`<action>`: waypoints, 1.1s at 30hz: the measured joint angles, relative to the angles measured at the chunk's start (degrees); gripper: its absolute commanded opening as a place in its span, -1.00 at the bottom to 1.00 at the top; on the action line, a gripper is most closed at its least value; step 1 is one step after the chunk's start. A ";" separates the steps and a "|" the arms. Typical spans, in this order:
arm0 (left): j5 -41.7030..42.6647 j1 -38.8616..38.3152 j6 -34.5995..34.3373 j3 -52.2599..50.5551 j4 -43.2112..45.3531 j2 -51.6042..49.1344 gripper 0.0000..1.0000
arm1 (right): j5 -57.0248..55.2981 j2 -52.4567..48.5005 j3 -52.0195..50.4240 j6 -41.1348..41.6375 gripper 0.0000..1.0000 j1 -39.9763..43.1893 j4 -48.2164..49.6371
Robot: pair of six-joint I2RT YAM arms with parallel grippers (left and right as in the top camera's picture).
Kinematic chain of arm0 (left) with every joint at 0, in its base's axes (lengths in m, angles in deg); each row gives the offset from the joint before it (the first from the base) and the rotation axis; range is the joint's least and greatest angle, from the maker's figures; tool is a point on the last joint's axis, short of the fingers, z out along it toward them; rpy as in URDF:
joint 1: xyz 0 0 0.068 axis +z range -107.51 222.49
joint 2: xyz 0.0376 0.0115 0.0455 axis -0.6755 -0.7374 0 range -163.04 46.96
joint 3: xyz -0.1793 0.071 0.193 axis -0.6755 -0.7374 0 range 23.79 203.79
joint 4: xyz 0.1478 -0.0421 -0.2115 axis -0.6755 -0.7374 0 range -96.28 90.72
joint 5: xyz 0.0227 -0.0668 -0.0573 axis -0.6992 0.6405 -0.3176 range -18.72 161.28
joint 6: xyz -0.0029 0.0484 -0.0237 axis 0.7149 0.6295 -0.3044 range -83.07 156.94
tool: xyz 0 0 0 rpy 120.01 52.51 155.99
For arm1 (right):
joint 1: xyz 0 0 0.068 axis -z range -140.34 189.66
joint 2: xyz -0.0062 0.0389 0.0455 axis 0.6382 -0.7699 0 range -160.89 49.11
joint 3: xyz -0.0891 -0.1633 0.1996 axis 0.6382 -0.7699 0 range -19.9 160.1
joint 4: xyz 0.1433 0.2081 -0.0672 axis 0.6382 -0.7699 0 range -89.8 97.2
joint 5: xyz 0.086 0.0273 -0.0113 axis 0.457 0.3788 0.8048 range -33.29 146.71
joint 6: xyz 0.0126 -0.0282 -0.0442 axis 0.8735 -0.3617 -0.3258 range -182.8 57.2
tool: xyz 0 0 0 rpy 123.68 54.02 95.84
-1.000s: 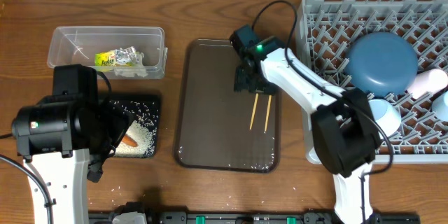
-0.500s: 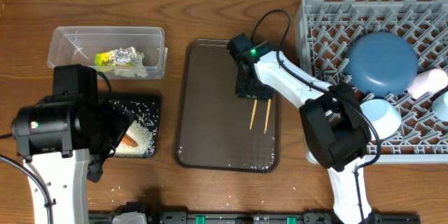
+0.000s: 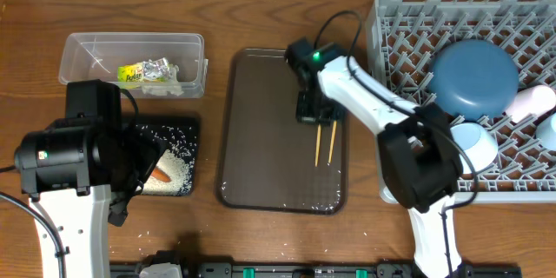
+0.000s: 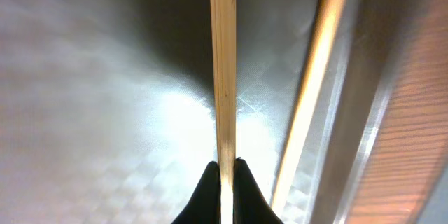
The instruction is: Sort waste into correct bins and load items into the dishwasher rack
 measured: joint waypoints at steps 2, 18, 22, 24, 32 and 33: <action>0.02 0.00 0.00 0.00 0.00 0.00 0.96 | 0.17 2.56 2.73 -3.10 -0.99 1.57 -0.96; 0.00 0.00 0.00 0.00 0.00 0.00 0.96 | -0.04 15.45 5.01 -30.42 -0.98 22.25 -1.77; 0.00 0.00 0.02 0.00 0.00 0.02 0.96 | -0.04 14.69 1.64 -31.69 -0.90 23.74 1.44; 0.00 0.00 0.00 0.00 0.00 0.02 0.96 | 0.04 14.60 0.68 -31.82 -0.46 24.13 1.97; 0.00 0.02 0.02 0.00 0.00 0.02 0.96 | -0.04 14.58 0.28 -32.39 0.56 24.57 1.16; 0.00 0.00 0.02 0.00 0.00 0.02 0.96 | -0.02 14.58 0.28 -32.15 0.55 24.57 0.79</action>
